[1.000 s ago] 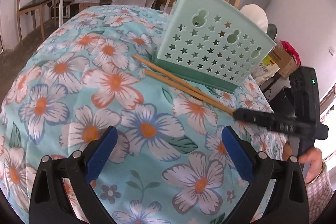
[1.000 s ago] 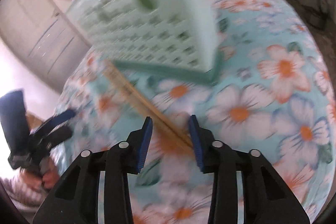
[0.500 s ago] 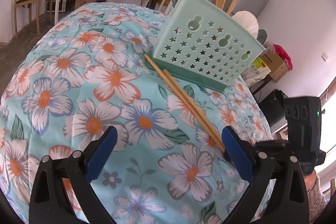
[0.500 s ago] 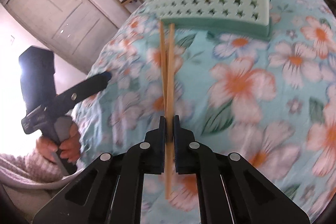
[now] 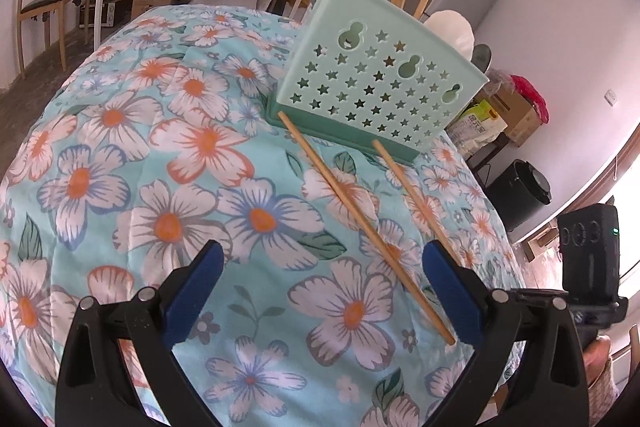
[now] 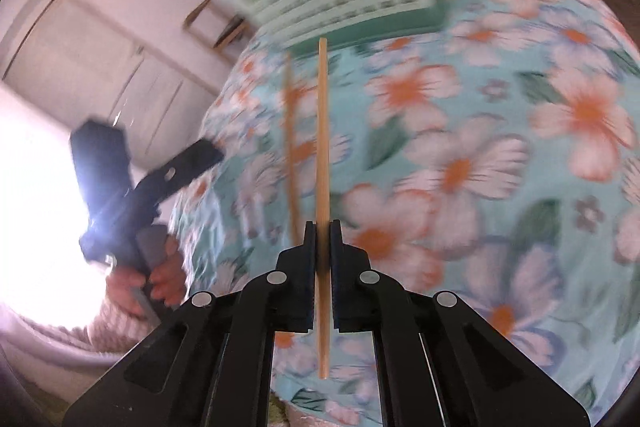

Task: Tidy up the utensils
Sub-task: 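Lower both tools to the chopsticks lying beside the basket, then close the left tool on a chopstick while the right tool grasps another chopstick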

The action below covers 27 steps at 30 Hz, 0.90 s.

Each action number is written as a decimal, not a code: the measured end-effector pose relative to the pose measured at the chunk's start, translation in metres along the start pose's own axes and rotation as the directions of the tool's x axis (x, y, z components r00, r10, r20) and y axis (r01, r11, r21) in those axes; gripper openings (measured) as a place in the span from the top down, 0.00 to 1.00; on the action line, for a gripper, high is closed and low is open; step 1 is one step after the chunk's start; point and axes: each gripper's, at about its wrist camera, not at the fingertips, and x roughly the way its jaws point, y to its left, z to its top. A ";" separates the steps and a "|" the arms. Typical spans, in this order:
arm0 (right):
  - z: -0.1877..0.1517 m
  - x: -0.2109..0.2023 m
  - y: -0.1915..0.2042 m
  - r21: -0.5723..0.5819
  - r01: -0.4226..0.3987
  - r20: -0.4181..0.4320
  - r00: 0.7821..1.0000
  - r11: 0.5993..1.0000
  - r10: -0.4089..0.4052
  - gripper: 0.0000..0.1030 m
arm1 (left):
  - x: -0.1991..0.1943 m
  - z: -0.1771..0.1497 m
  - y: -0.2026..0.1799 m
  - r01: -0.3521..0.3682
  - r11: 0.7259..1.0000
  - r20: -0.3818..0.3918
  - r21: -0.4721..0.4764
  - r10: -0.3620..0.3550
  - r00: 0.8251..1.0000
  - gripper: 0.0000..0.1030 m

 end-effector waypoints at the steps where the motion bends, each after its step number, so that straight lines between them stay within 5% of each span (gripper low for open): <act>1: 0.001 -0.001 -0.004 0.010 0.038 0.009 0.999 0.999 -0.038 0.93 | 0.000 0.000 0.000 -0.001 1.000 -0.001 0.001 0.001 1.000 0.06; 5: 0.004 -0.003 -0.004 -0.002 0.112 0.048 0.993 0.994 -0.112 0.89 | 0.004 -0.001 -0.007 0.005 1.000 -0.009 0.019 -0.005 1.000 0.06; 7: 0.007 -0.005 0.000 -0.020 0.149 0.071 0.986 0.989 -0.148 0.75 | 0.007 0.002 -0.013 0.025 0.999 -0.014 0.041 -0.024 1.000 0.06; 10: 0.015 -0.003 0.006 -0.045 0.159 0.100 0.983 0.986 -0.154 0.72 | 0.010 0.010 -0.023 0.038 0.997 0.006 0.066 -0.038 0.999 0.11; 15: 0.028 0.008 0.018 -0.114 0.178 0.108 0.980 0.977 -0.166 0.71 | 0.034 0.023 -0.028 0.077 0.996 -0.053 0.039 -0.075 0.996 0.40; 20: 0.033 0.028 0.023 -0.177 0.236 0.097 0.970 0.956 -0.221 0.71 | 0.062 0.025 -0.024 0.000 1.000 -0.136 0.023 0.003 0.991 0.66; 24: 0.033 0.031 0.018 -0.168 0.251 0.098 0.966 0.953 -0.238 0.93 | 0.063 0.024 -0.018 -0.041 0.999 -0.135 0.001 0.041 0.990 0.82; 27: 0.033 0.026 0.010 -0.139 0.216 0.084 0.975 0.966 -0.206 0.95 | 0.061 0.025 -0.015 -0.051 0.998 -0.141 -0.021 0.048 0.989 0.86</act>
